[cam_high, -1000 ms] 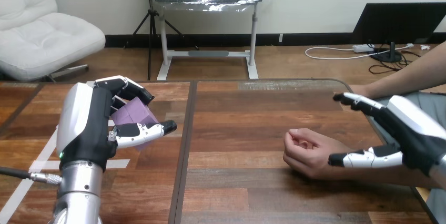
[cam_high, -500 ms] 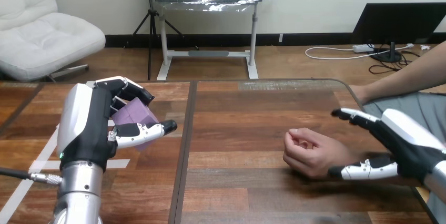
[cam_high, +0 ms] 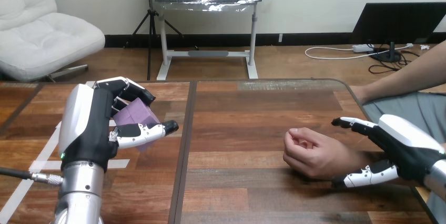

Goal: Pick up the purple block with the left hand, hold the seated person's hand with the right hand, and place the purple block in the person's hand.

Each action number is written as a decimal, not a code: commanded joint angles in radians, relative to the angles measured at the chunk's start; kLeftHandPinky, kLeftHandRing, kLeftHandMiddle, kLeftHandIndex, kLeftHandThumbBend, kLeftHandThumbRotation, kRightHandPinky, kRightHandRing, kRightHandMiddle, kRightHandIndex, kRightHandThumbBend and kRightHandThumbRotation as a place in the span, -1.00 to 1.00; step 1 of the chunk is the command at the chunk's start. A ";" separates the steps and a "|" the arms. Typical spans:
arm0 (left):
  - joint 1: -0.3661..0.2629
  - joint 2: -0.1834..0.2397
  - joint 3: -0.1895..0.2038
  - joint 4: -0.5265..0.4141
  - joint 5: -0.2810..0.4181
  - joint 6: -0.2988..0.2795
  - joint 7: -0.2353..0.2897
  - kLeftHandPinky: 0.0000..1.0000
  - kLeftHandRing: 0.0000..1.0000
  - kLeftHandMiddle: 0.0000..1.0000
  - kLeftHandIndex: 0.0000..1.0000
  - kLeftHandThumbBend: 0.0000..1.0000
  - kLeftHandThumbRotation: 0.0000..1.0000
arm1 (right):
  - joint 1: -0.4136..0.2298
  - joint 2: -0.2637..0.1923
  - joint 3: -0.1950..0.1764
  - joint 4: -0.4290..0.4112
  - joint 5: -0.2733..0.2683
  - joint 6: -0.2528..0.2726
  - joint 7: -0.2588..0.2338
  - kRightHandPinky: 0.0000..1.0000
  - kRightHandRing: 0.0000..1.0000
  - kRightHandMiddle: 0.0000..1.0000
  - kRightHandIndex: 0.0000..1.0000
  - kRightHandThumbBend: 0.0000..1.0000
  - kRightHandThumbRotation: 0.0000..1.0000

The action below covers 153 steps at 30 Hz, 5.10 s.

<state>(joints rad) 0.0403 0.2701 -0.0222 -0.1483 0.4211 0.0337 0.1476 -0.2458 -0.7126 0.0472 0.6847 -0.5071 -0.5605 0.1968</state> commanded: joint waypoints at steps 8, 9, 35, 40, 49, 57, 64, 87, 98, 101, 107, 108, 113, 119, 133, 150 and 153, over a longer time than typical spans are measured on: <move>-0.049 -0.002 0.016 -0.038 0.001 -0.013 0.003 -0.27 -0.20 -0.12 -0.15 0.63 -1.00 | -0.123 -0.039 0.048 0.072 -0.024 0.007 -0.023 0.83 0.79 0.80 0.79 1.00 -0.28; -0.049 -0.002 0.016 -0.038 0.001 -0.014 0.003 -0.26 -0.20 -0.12 -0.15 0.63 -1.00 | -0.125 -0.039 0.052 0.078 -0.026 0.008 -0.023 0.83 0.79 0.80 0.79 1.00 -0.32; -0.047 0.010 0.021 -0.037 -0.014 -0.028 -0.010 -0.29 -0.22 -0.14 -0.15 0.62 -1.00 | -0.177 -0.032 0.150 0.199 -0.120 0.085 -0.120 0.73 0.74 0.76 0.74 1.00 -0.55; -0.047 0.009 0.023 -0.036 -0.015 -0.031 -0.011 -0.28 -0.22 -0.14 -0.15 0.62 -1.00 | -0.191 -0.032 0.172 0.223 -0.138 0.099 -0.132 0.72 0.73 0.75 0.73 0.99 -0.58; -0.045 0.008 0.025 -0.041 -0.019 -0.027 -0.018 -0.28 -0.22 -0.14 -0.15 0.61 -1.00 | -0.217 -0.032 0.213 0.260 -0.172 0.149 -0.129 0.74 0.74 0.76 0.73 0.95 -0.59; -0.044 0.010 0.025 -0.042 -0.013 -0.032 -0.017 -0.26 -0.21 -0.13 -0.15 0.62 -1.00 | -0.237 -0.025 0.237 0.294 -0.176 0.207 -0.108 0.65 0.75 0.76 0.73 0.96 -0.66; -0.043 0.009 0.028 -0.040 -0.020 -0.039 -0.017 -0.27 -0.21 -0.13 -0.15 0.61 -1.00 | -0.251 -0.019 0.251 0.325 -0.163 0.239 -0.092 0.41 0.75 0.77 0.74 0.95 -0.73; -0.040 0.009 0.035 -0.042 -0.019 -0.037 -0.021 -0.29 -0.23 -0.14 -0.15 0.62 -1.00 | -0.318 -0.005 0.314 0.430 -0.166 0.340 0.028 0.48 0.77 0.77 0.74 0.85 -0.85; -0.043 0.009 0.036 -0.034 -0.018 -0.049 -0.018 -0.28 -0.23 -0.14 -0.15 0.63 -1.00 | -0.339 0.001 0.341 0.459 -0.166 0.361 0.080 0.24 0.46 0.59 0.71 0.84 -0.87; -0.043 0.009 0.037 -0.033 -0.018 -0.051 -0.018 -0.28 -0.22 -0.14 -0.15 0.63 -1.00 | -0.340 0.001 0.347 0.461 -0.165 0.355 0.087 0.22 0.43 0.56 0.69 0.84 -0.85; -0.045 0.005 0.040 -0.030 -0.022 -0.055 -0.017 -0.27 -0.21 -0.14 -0.15 0.63 -1.00 | -0.340 0.004 0.355 0.458 -0.163 0.363 0.102 0.18 0.40 0.51 0.63 0.84 -0.81; -0.045 0.004 0.040 -0.031 -0.022 -0.054 -0.018 -0.26 -0.21 -0.14 -0.15 0.63 -1.00 | -0.341 0.005 0.355 0.459 -0.162 0.364 0.106 0.20 0.41 0.52 0.62 0.83 -0.81; -0.047 0.003 0.041 -0.030 -0.023 -0.057 -0.018 -0.25 -0.20 -0.14 -0.15 0.63 -1.00 | -0.344 0.009 0.360 0.463 -0.156 0.367 0.127 0.24 0.43 0.52 0.59 0.80 -0.80; -0.047 0.003 0.042 -0.031 -0.024 -0.056 -0.018 -0.25 -0.21 -0.14 -0.16 0.62 -1.00 | -0.345 0.014 0.362 0.454 -0.145 0.378 0.155 0.14 0.33 0.44 0.53 0.77 -0.80; -0.048 0.005 0.044 -0.028 -0.028 -0.067 -0.017 -0.27 -0.21 -0.15 -0.16 0.61 -1.00 | -0.344 0.022 0.380 0.417 -0.141 0.405 0.209 -0.12 0.10 0.23 0.44 0.73 -0.82; -0.051 0.005 0.044 -0.024 -0.026 -0.058 -0.021 -0.27 -0.22 -0.15 -0.16 0.61 -1.00 | -0.322 0.018 0.391 0.337 -0.138 0.417 0.231 -0.14 0.19 0.25 0.22 0.78 -0.99; -0.052 0.006 0.044 -0.021 -0.028 -0.063 -0.022 -0.27 -0.22 -0.15 -0.16 0.61 -1.00 | -0.316 0.016 0.390 0.318 -0.136 0.423 0.231 -0.09 0.22 0.26 0.19 0.76 -1.00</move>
<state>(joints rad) 0.0404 0.2702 0.0106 -0.1482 0.3953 -0.0067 0.1251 -0.6505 -0.7052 0.3972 0.9915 -0.6315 -0.1627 0.3764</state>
